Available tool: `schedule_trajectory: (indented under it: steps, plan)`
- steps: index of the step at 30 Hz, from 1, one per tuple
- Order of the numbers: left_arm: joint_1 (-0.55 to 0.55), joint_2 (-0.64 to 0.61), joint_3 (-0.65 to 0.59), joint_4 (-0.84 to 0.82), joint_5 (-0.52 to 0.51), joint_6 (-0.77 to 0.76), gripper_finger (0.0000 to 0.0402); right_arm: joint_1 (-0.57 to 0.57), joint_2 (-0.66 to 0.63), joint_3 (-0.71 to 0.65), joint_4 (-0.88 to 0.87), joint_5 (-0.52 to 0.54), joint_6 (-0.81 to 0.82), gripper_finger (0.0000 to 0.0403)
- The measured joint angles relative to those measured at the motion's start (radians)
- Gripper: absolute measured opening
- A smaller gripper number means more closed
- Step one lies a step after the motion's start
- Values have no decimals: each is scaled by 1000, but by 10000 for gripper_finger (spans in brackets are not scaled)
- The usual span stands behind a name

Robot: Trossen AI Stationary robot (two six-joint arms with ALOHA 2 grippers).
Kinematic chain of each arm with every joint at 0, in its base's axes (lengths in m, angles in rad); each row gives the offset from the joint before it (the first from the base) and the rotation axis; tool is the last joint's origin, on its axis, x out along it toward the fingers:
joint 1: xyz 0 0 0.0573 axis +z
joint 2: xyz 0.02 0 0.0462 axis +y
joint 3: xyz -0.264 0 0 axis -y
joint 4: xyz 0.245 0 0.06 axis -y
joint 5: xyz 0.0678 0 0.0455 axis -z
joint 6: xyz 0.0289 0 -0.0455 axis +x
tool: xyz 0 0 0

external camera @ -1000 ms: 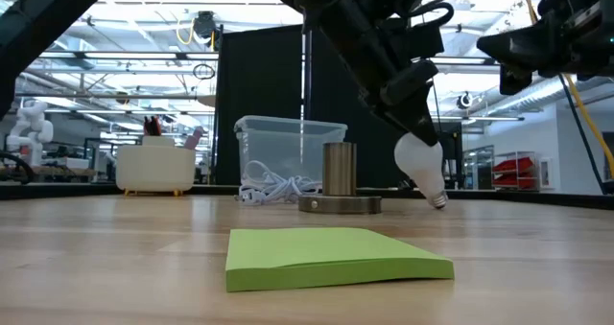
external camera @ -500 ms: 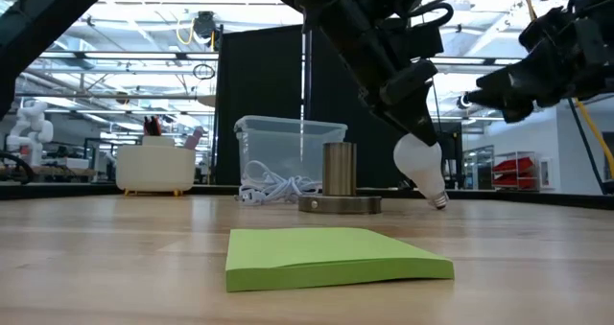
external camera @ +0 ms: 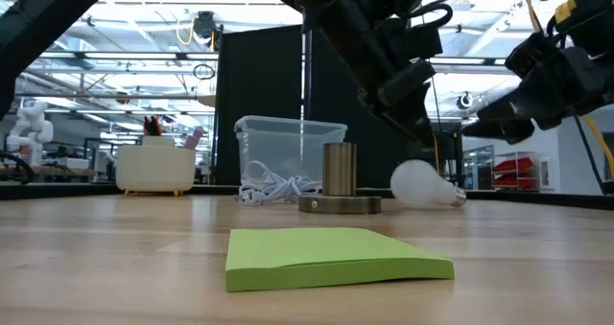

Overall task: Screw lightbulb
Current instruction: Insert the lightbulb into the lamp

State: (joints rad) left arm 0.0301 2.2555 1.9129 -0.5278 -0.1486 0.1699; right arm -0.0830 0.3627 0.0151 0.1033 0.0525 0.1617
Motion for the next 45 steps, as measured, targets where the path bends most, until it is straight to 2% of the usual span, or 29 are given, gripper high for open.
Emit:
schedule_trajectory:
  steps: [6,12,19,26,33,39,45]
  plan:
    - [2,0,0,-24,18,-50,257,0,32,0,87,-5,-49,322]
    - [-2,7,0,-19,17,-75,259,1,73,0,87,-32,-51,344]
    - [-14,15,0,-5,16,-115,290,1,122,0,119,-32,-115,358]
    - [-25,5,0,-2,-171,-90,297,8,192,42,89,-99,-191,358]
    - [-11,-95,0,0,-198,-89,296,21,335,175,-16,-105,-266,358]
    - [-14,-219,0,-13,-286,-87,296,26,488,278,-96,-49,-309,355]
    - [-53,-353,0,-25,-374,-81,296,86,640,419,-227,-18,-338,354]
